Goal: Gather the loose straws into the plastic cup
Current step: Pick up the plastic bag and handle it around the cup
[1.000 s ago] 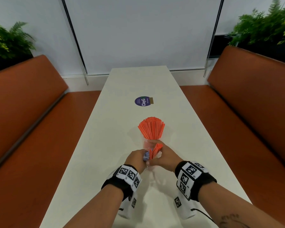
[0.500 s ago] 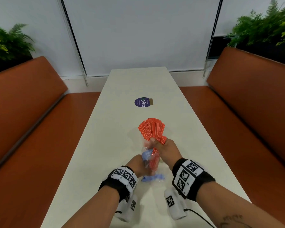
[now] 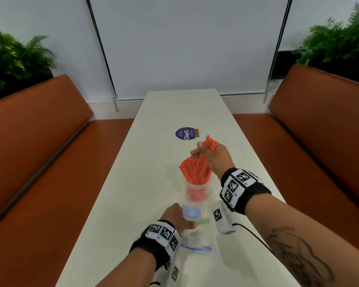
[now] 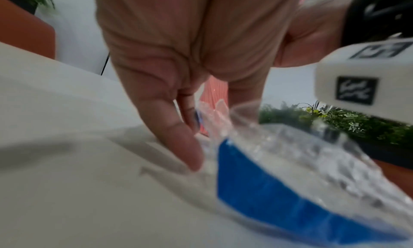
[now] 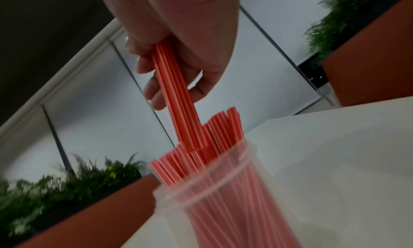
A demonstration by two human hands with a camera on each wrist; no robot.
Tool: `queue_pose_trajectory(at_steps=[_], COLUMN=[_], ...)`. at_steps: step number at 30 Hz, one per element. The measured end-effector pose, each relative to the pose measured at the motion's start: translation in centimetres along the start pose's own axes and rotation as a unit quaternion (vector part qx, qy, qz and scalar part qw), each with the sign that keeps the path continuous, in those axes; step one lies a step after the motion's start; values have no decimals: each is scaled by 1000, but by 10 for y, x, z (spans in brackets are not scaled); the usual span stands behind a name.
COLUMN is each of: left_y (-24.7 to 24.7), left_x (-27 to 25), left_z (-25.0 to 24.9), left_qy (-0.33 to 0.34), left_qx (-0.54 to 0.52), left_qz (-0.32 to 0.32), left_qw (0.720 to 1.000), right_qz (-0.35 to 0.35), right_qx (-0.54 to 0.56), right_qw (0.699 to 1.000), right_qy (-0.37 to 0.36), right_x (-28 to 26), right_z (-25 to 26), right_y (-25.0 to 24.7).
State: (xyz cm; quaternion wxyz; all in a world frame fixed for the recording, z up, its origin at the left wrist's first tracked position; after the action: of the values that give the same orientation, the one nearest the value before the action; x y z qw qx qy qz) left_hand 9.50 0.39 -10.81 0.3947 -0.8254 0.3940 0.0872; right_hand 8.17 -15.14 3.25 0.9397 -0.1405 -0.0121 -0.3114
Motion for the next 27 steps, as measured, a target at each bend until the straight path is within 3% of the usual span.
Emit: queue_pose_trajectory(at_steps=[4, 7, 13, 17, 20, 22, 27], left_y=[-26, -50, -85, -86, -75, -68, -57], left_x=[0, 0, -5, -4, 0, 6, 18], left_z=[1, -5, -30, -60, -80, -86, -105], left_qy=[-17, -5, 75, 169, 226, 230, 249], left_qx=[9, 0, -19, 4, 70, 108, 131], left_qz=[-106, -160, -247, -233, -200, -187, -173], left_qw=[994, 987, 966, 958, 951, 949, 944], right_qz=[66, 88, 55, -14, -30, 2, 68], right_qx=[-97, -110, -203, -276, -440, -482, -433], right_qw=[993, 990, 978, 959, 886, 862, 883], right_qy=[11, 20, 15, -62, -143, -161, -165], right_x=[0, -3, -3, -7, -11, -11, -8], right_z=[-22, -36, -38, -19, -10, -17, -36], right_y=[26, 33, 29, 15, 11, 12, 16])
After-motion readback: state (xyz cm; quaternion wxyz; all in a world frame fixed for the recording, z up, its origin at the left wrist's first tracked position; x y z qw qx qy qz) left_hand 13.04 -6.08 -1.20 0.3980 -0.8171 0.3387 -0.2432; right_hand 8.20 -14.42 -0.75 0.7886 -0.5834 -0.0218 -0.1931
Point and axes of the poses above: each hand's wrist, its own x-axis towards the middle knuckle, its own y-axis out of the palm, z = x × y, the point moved 8 cm from there along x, towards the middle knuckle, and after that the axes turned 7 degrees about -x, right-handed, at the moved point
